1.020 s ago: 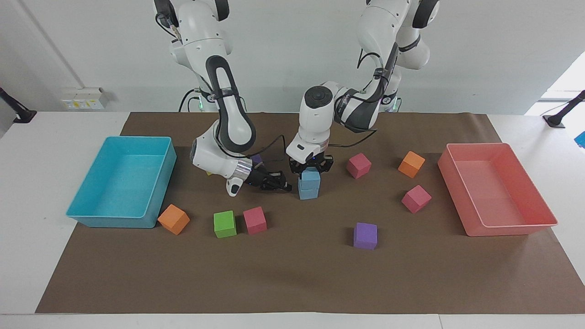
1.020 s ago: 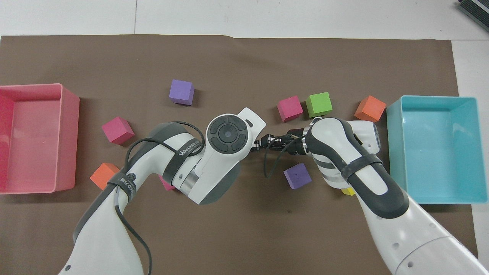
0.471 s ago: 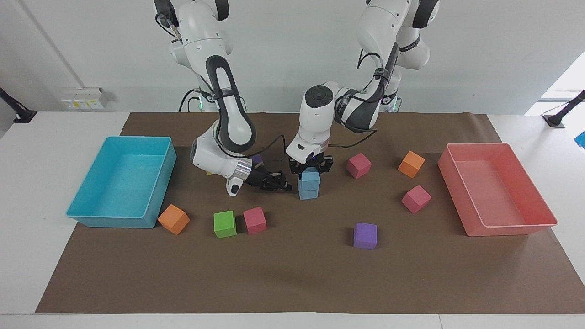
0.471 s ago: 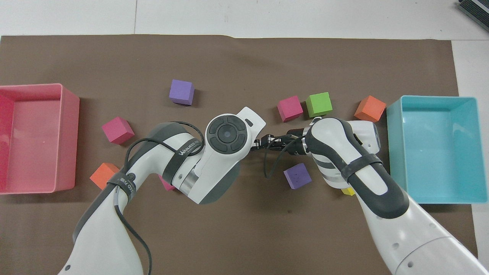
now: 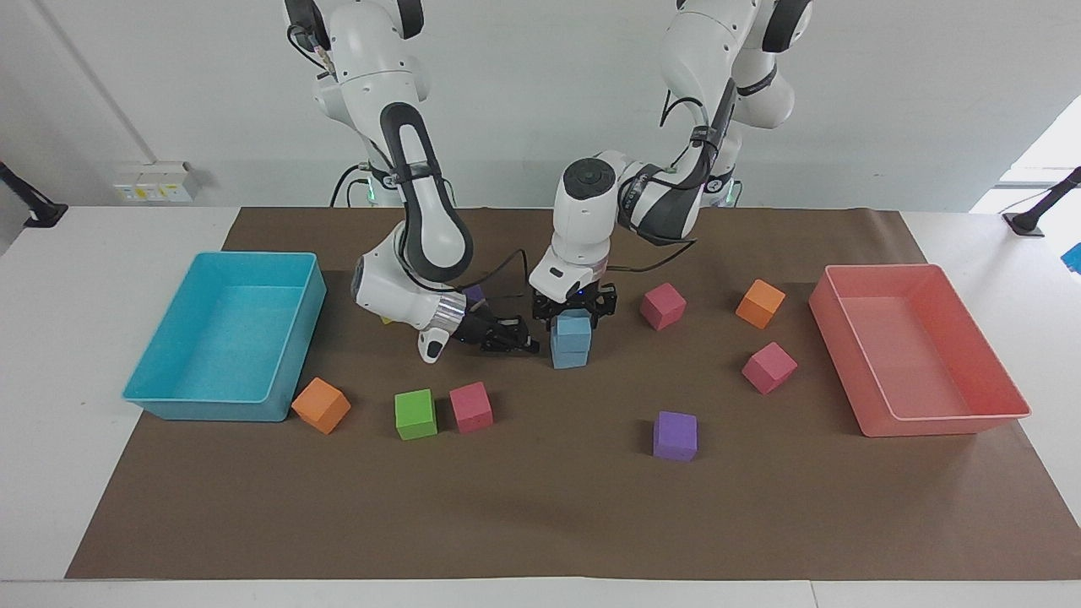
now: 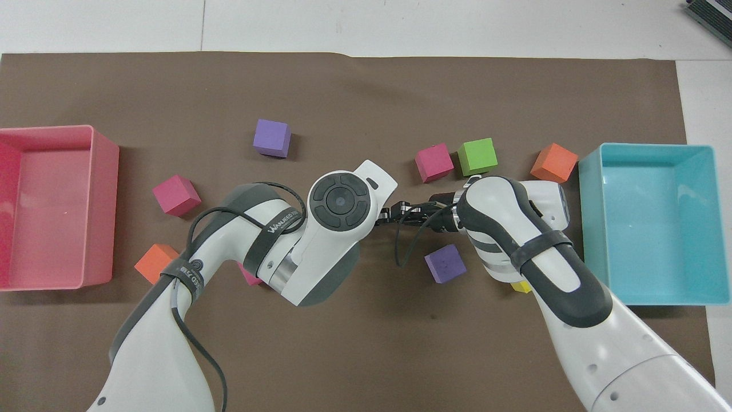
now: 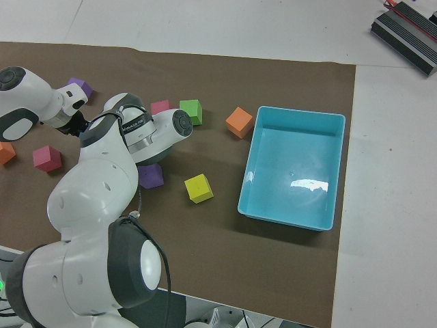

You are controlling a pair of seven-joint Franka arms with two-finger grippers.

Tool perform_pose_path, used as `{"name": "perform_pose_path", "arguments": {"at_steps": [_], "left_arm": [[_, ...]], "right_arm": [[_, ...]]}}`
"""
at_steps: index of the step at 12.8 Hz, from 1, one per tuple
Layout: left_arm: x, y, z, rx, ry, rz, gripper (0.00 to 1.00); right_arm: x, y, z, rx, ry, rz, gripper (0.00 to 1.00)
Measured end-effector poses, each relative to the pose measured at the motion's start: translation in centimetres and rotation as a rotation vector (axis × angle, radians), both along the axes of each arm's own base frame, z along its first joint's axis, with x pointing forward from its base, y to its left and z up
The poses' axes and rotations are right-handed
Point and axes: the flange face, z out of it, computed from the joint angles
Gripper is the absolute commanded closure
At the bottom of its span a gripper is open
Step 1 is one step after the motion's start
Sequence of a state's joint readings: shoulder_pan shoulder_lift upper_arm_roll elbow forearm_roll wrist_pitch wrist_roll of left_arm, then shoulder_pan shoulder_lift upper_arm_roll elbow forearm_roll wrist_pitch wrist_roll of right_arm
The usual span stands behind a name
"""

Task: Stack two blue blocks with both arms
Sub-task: 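Open both grippers and draw them back from the stack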

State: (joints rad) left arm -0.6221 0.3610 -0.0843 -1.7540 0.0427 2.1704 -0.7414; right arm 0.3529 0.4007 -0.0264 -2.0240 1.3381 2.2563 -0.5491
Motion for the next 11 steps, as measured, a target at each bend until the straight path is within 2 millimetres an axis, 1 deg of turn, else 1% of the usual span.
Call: {"name": "perform_pose_path", "arguments": {"at_steps": [4,5,6,8,9,11], "left_arm": [[0.0,0.1,0.1,-0.001,-0.001,0.003,0.00],[0.1,0.2,0.5,-0.003,-0.006,0.006,0.00],[0.3,0.6,1.3,-0.005,-0.013,0.012,0.00],[0.7,2.3,3.9,0.002,-0.015,0.034,0.00],[0.8,3.5,5.6,0.007,-0.015,0.035,0.00],[1.2,7.0,9.4,0.025,-0.006,0.005,0.00]], "right_arm": [[0.0,0.0,0.0,0.000,-0.002,0.002,1.00],[0.0,-0.1,0.0,-0.001,-0.011,0.006,1.00],[0.1,-0.3,0.0,-0.002,-0.021,0.010,1.00],[0.5,-0.8,0.3,-0.007,-0.038,0.012,1.00],[0.8,-1.2,0.7,-0.014,-0.051,0.015,1.00],[1.6,-2.6,2.7,-0.047,-0.092,0.035,1.00]]}}
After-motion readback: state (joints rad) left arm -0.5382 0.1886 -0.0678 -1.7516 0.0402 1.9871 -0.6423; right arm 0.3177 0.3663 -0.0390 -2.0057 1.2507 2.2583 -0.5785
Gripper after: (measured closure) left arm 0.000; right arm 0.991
